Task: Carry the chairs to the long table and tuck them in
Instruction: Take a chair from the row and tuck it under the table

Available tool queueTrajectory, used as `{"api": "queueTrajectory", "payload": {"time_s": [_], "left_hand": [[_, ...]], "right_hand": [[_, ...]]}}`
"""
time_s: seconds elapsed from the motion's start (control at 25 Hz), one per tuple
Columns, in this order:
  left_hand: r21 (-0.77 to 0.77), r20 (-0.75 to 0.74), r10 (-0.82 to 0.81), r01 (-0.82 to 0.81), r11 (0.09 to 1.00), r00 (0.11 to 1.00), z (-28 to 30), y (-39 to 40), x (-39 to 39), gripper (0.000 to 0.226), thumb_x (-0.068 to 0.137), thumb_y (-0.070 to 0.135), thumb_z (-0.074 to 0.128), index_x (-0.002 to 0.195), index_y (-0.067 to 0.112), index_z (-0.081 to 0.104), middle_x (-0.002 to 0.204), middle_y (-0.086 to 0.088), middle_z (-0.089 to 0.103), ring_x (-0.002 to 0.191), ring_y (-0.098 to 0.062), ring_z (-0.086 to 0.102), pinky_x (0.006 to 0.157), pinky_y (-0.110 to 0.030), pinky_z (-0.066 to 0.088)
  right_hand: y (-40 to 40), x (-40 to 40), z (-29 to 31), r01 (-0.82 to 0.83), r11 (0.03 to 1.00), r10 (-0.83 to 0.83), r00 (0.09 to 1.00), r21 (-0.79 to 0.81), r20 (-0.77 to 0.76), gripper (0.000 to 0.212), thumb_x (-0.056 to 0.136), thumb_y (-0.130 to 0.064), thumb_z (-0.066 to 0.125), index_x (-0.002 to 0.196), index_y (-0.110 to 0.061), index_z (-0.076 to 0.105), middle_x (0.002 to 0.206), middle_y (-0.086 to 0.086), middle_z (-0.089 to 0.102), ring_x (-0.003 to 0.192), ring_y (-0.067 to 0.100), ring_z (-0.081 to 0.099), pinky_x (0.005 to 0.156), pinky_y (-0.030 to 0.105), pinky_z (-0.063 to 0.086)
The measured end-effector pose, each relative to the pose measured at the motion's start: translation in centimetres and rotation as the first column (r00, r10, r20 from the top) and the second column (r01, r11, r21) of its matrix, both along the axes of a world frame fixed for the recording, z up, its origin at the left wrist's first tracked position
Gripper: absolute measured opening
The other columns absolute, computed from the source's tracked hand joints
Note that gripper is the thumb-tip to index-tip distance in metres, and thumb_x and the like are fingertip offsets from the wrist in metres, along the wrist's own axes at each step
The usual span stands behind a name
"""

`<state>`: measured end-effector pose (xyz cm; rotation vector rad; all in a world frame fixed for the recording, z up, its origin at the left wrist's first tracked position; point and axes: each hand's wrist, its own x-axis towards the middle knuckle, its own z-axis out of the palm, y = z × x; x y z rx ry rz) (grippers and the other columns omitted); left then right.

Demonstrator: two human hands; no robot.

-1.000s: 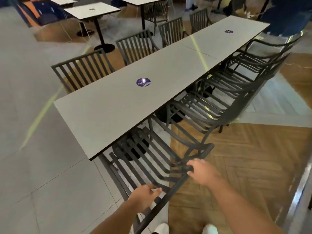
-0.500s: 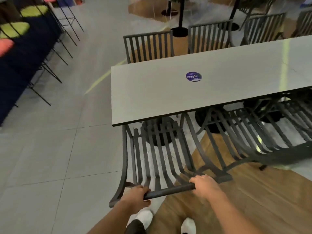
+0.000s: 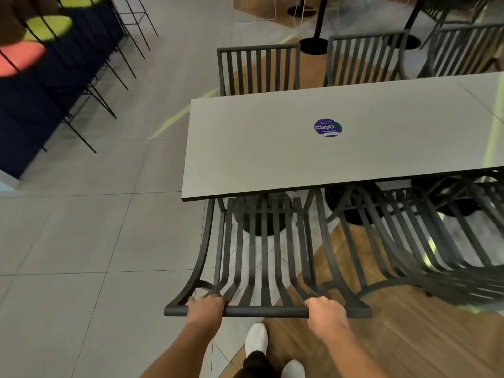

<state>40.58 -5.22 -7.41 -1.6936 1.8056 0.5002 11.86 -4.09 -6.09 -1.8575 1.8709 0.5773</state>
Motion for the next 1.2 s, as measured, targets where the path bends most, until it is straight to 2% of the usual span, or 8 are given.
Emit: {"api": "queueTrajectory", "payload": {"time_s": [0.12,0.36,0.6,0.84,1.0,1.12,1.2], "left_hand": [[0.005,-0.016,-0.014,0.014,1.000,1.000,0.2,-2.3,-0.8,0.044,0.099,0.003,0.053,0.136,0.027,0.056,0.129,-0.002,0.063,0.119,-0.027,0.060,0.110,-0.051,0.036],[-0.006,-0.054,0.015,-0.015,1.000,0.998,-0.5,-4.1,-2.9,0.037,0.098,0.006,0.056,0.129,0.026,0.059,0.119,-0.002,0.065,0.111,-0.026,0.062,0.105,-0.048,0.039],[-0.015,-0.053,0.022,-0.023,1.000,0.998,-1.0,-6.9,-5.0,0.035,0.096,0.006,0.061,0.127,0.023,0.059,0.119,-0.003,0.064,0.110,-0.027,0.063,0.104,-0.048,0.039],[-0.007,-0.073,-0.021,0.021,1.000,0.997,-1.7,-7.1,-5.6,0.034,0.099,0.009,0.059,0.130,0.021,0.057,0.122,-0.004,0.063,0.113,-0.027,0.061,0.105,-0.048,0.040],[-0.008,-0.159,-0.012,0.011,1.000,0.987,-1.5,-7.0,-5.4,0.032,0.101,0.016,0.059,0.132,0.021,0.057,0.123,-0.004,0.062,0.113,-0.026,0.061,0.107,-0.048,0.040],[0.014,-0.262,0.040,-0.037,0.999,0.964,-0.8,-7.1,-5.4,0.026,0.102,0.031,0.059,0.127,0.023,0.059,0.117,-0.001,0.063,0.108,-0.021,0.061,0.108,-0.045,0.042],[0.026,-0.337,0.073,-0.069,0.997,0.939,-0.2,-7.1,-6.0,0.028,0.100,0.040,0.059,0.123,0.024,0.061,0.112,0.001,0.064,0.102,-0.018,0.061,0.101,-0.039,0.049]], "right_hand": [[-1.6,-0.8,-0.5,0.009,0.999,-0.009,1.000,-0.046,0.002,0.033,0.101,-0.022,0.054,0.132,-0.029,0.062,0.124,-0.004,0.067,0.117,0.020,0.061,0.101,0.036,0.046],[-5.0,-3.2,-1.2,-0.006,1.000,0.005,0.999,-0.017,-0.045,0.040,0.099,-0.015,0.054,0.133,-0.034,0.061,0.128,-0.007,0.063,0.122,0.021,0.054,0.105,0.041,0.038],[-9.4,-4.9,-1.2,-0.047,0.998,0.049,0.996,0.030,-0.073,0.048,0.098,-0.009,0.054,0.136,-0.038,0.058,0.129,-0.007,0.061,0.123,0.021,0.054,0.106,0.041,0.038],[-10.5,-5.9,-1.3,-0.091,0.993,0.097,0.991,0.075,-0.089,0.056,0.097,-0.006,0.052,0.141,-0.041,0.053,0.132,-0.007,0.059,0.124,0.022,0.054,0.106,0.041,0.039],[-10.2,-5.8,-0.7,-0.029,0.997,0.033,0.998,0.072,-0.052,0.049,0.098,-0.015,0.055,0.141,-0.038,0.054,0.131,-0.006,0.060,0.124,0.022,0.052,0.108,0.040,0.038],[-9.6,-5.5,0.3,0.056,0.997,-0.057,0.998,0.050,0.007,0.043,0.096,-0.029,0.063,0.139,-0.034,0.057,0.129,-0.005,0.059,0.124,0.021,0.049,0.111,0.038,0.037],[-9.2,-5.6,1.2,0.127,0.991,-0.132,0.987,0.051,0.089,0.045,0.093,-0.035,0.069,0.136,-0.033,0.059,0.127,-0.004,0.060,0.124,0.021,0.049,0.112,0.038,0.038]]}}
